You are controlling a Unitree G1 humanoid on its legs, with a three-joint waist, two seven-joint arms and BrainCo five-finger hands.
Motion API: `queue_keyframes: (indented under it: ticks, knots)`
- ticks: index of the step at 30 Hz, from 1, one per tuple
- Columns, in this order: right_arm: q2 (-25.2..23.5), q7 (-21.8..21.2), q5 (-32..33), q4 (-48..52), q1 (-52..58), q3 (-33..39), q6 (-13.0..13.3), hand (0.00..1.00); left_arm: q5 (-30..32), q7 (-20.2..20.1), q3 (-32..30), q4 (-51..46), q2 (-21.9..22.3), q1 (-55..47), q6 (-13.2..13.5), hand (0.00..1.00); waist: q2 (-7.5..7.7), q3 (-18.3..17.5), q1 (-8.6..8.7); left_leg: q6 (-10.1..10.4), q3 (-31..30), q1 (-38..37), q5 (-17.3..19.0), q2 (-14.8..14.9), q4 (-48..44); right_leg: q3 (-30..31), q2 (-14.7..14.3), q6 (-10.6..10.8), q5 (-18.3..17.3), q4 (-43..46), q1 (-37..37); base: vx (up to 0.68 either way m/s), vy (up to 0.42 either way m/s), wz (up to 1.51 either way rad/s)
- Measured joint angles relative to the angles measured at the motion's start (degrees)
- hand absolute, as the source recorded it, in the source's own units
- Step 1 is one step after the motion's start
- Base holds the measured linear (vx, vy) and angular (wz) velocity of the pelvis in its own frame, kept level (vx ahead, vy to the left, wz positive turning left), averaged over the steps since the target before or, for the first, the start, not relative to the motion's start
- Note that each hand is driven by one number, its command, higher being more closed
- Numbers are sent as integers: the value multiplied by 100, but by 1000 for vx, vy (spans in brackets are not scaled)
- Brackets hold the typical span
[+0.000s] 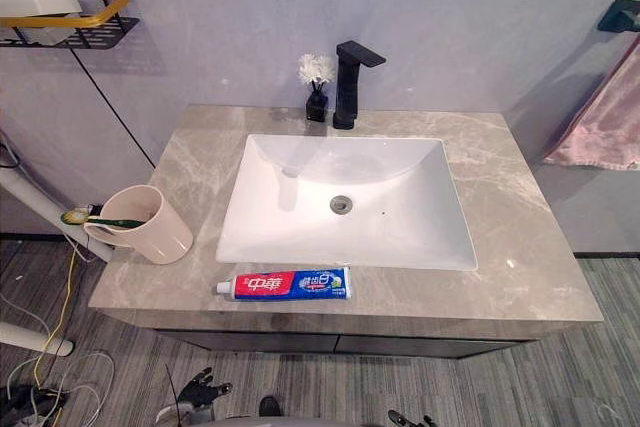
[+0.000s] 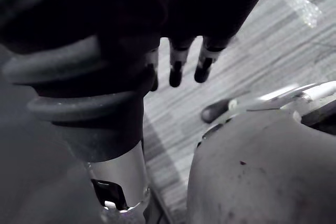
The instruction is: Organize washtable
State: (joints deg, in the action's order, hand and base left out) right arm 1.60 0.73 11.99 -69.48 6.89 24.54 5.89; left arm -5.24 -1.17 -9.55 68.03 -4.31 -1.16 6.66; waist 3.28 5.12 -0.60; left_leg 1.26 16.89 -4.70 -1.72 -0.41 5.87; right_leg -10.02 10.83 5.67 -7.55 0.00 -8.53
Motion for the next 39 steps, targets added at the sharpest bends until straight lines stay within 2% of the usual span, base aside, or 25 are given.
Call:
queue_keyframes:
  ticks: [4,8,12,14,16,18,22,25,28,30,35,39]
  knots:
    - [13,-41,286,-1,30,650,-18,0,46,-2,43,0,9,-2,-2,0,-30,-14,19,31,177,-47,25,53,-29,211,-37,0,0,57,88,4,-18,-26]
    - [278,-20,965,1,127,2459,-98,0,143,-7,-23,6,-45,-56,-14,0,-39,-17,131,84,330,-156,106,88,-33,395,-63,-9,5,77,102,4,-29,-25]
    - [878,234,1716,71,268,4621,-106,0,34,-16,-629,-2,47,-155,-11,0,-55,-38,166,93,148,-83,150,72,-35,383,-56,-6,6,93,183,23,-32,-3]
    - [1228,339,1921,56,236,5270,-47,0,28,-27,-849,2,85,-229,-11,0,-58,-81,287,85,27,12,152,60,-35,361,-50,-5,7,159,255,25,-27,21]
    - [1499,447,2012,57,228,5664,34,0,29,-71,-1068,9,106,-280,-8,0,-76,-133,303,79,-11,25,156,60,-36,374,-50,-5,8,236,290,29,-7,15]
    - [1688,537,2069,64,228,5836,58,0,27,-121,-1168,31,103,-327,-8,0,-75,-172,315,71,-64,21,162,59,-36,380,-49,-4,8,300,296,39,-3,15]
    - [1936,788,2111,252,28,5741,185,0,-29,-122,-1400,58,95,-426,2,0,-66,-297,338,63,-129,91,166,54,-35,403,-46,-4,9,410,394,12,-3,7]
    - [1908,1049,1976,1284,-74,5285,209,0,-89,-118,-1557,59,95,-500,6,0,-81,-322,370,59,-142,86,167,38,-39,415,-29,-13,16,422,399,0,0,0]
    - [1922,1316,1683,2843,-85,5004,317,0,-144,-116,-1580,50,82,-634,27,0,-109,-340,366,59,-187,90,167,32,-40,420,-26,-15,21,423,401,-2,-9,1]
    - [2010,1604,1099,3724,-111,4892,493,0,-190,-114,-1585,52,81,-821,15,0,-96,-350,337,60,-286,101,166,37,-40,402,-42,-14,21,420,401,-7,-39,4]
    - [2155,2074,179,4186,-377,4902,493,0,-210,-116,-1577,49,67,-1141,-20,0,-65,-443,315,46,-556,195,154,19,-37,362,-58,-9,24,397,400,1,-37,13]
    - [2293,2199,-209,4207,-533,5080,428,0,-206,-120,-1578,53,52,-1164,-30,0,-62,-451,322,47,-723,230,153,21,-32,368,-69,3,31,507,405,6,-26,22]
